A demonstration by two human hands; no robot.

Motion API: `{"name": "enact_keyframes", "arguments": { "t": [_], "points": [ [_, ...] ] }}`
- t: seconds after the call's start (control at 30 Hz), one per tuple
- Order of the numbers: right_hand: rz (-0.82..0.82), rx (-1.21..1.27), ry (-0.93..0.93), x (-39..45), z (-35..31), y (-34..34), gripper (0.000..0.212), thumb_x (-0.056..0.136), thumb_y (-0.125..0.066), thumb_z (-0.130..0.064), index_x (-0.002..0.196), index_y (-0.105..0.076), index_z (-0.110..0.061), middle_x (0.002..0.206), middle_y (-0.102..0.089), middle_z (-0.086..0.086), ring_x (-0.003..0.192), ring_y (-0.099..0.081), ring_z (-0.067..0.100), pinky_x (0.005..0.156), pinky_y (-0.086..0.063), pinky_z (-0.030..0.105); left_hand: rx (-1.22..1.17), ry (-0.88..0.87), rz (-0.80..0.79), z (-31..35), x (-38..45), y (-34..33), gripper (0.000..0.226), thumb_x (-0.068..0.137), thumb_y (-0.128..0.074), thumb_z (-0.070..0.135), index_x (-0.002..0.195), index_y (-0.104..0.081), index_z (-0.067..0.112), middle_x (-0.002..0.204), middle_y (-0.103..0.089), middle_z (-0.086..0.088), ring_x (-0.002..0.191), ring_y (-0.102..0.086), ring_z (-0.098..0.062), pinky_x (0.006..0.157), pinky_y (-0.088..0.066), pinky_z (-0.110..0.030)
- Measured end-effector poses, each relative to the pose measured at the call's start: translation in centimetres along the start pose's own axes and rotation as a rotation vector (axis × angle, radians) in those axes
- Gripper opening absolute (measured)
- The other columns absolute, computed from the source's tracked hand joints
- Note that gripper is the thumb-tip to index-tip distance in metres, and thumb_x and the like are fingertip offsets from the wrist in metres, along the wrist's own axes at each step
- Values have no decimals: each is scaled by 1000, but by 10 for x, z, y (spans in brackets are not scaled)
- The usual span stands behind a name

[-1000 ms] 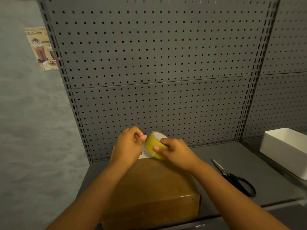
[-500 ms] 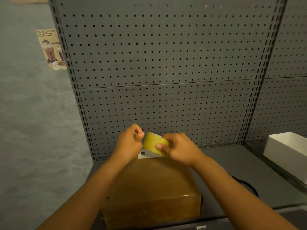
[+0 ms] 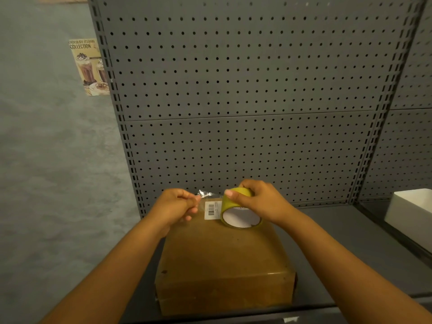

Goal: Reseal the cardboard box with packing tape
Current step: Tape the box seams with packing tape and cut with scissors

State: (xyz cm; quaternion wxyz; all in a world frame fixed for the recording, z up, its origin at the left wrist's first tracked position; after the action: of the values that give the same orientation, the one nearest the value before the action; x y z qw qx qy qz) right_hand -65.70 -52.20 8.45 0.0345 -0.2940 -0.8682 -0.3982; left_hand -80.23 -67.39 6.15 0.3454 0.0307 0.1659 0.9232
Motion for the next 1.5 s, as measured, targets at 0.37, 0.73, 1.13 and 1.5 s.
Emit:
{"name": "enact_keyframes", "arguments": {
  "t": [0.37,0.73,1.13,1.5],
  "points": [
    [-84,238,-67,6,9,-19,43,93,-50,-52,72,-42,-14,68,-38,5,62,-41,14,64,-37,28,-19,122,5,-28,-6,14,12,86,-69,16,95,-68,8,86,-72,-9,67,-66,-9,52,-52,-16],
    [-214,210,10,5,-8,-23,41,76,-66,-54,111,-58,-36,109,-61,-13,96,-61,6,78,-52,19,9,169,13,-42,-9,14,13,85,-71,17,94,-68,7,87,-71,-9,71,-66,-9,53,-53,-16],
    [-188,82,13,15,-16,-28,28,83,-69,-43,107,-65,-29,106,-65,-9,94,-61,7,79,-51,22,96,149,48,-43,-6,14,16,85,-71,15,94,-66,2,83,-71,-11,65,-66,-11,49,-51,-15],
    [-230,-62,80,22,-30,-34,34,82,-69,-45,108,-68,-23,98,-65,-10,84,-58,1,71,-46,13,264,137,67,-46,0,16,10,81,-74,15,82,-68,7,69,-70,-8,63,-64,-14,61,-52,-26]
  ]
}}
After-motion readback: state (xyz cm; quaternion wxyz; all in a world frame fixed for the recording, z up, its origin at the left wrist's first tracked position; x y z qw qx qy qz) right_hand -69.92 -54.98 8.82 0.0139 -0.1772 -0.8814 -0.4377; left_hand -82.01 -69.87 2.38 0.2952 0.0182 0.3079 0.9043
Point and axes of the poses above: each hand's wrist, its own x-axis towards the middle knuckle, its own y-axis out of the back of the hand, z = x × y, the point moved 7 cm from there along x, towards the middle knuckle
